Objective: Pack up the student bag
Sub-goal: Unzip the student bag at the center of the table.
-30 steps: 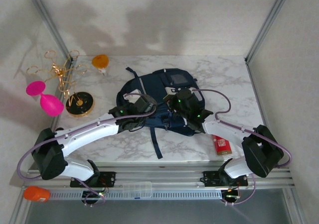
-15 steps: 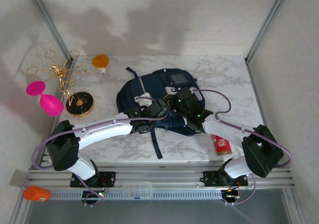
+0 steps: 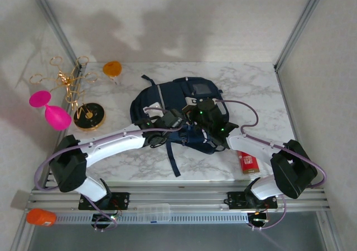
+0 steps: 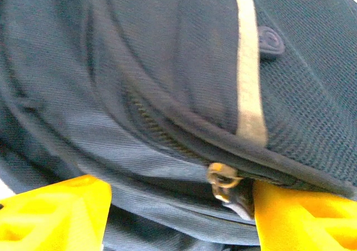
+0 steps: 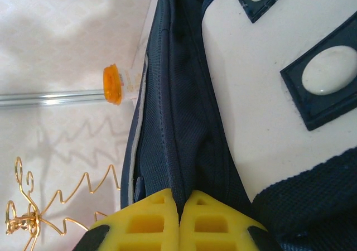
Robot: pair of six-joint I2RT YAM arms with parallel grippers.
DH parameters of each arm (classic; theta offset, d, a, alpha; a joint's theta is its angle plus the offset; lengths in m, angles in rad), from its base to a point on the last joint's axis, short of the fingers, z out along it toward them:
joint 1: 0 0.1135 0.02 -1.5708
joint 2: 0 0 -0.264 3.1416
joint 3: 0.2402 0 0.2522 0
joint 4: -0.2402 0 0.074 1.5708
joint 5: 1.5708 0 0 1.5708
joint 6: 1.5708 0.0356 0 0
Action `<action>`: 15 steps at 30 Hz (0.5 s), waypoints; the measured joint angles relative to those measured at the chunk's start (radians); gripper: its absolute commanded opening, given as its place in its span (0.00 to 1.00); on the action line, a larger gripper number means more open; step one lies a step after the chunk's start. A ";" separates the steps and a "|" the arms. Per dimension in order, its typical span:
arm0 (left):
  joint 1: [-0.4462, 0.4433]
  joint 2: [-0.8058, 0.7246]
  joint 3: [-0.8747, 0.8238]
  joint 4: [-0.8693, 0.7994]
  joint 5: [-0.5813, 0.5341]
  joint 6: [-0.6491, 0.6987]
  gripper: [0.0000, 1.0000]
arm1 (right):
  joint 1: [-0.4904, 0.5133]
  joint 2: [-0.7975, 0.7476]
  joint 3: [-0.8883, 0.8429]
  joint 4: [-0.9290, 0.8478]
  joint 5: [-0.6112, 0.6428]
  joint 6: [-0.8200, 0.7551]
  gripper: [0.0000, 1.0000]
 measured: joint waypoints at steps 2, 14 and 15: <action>0.013 -0.042 -0.014 -0.031 -0.020 0.002 0.66 | -0.002 0.000 0.000 0.004 -0.001 0.000 0.00; 0.060 -0.201 -0.021 -0.148 -0.018 0.194 0.60 | -0.011 0.006 0.011 0.011 -0.014 0.000 0.00; 0.055 -0.201 -0.013 -0.146 -0.014 0.230 0.59 | -0.011 0.011 0.015 0.011 -0.016 -0.001 0.00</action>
